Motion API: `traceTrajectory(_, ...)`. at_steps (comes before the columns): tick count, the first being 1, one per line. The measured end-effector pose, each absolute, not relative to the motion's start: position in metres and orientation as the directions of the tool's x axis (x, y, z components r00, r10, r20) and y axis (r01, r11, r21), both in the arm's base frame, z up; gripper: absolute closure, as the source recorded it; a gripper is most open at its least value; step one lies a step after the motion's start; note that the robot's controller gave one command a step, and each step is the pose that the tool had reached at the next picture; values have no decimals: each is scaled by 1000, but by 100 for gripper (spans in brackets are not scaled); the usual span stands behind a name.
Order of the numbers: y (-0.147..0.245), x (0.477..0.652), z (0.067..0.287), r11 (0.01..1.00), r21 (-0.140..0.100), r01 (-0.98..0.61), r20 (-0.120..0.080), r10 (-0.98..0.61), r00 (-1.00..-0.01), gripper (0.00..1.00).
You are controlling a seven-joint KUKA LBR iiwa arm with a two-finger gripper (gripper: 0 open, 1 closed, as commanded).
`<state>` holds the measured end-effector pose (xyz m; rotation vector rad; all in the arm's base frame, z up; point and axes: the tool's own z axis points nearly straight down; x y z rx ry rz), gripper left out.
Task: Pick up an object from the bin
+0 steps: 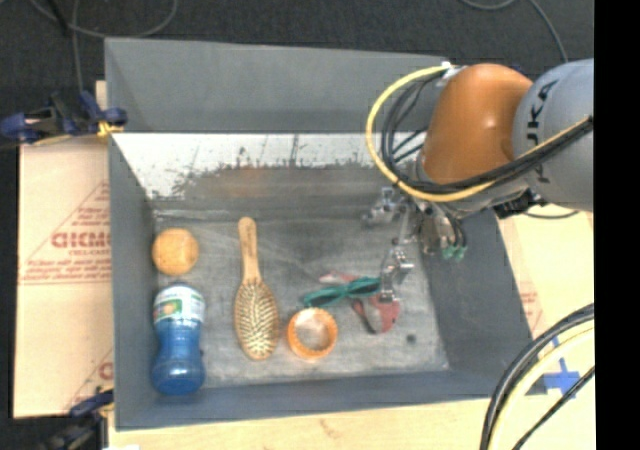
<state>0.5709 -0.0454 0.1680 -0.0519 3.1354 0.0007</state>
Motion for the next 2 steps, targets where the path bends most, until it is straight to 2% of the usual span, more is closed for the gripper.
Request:
traceTrajectory(1, -53, 584, 124, 989, -2, -151, -5, -151, -989, 0)
traceTrajectory(2, -20, 595, 70, 995, 1, -98, -5, -98, -995, 0)
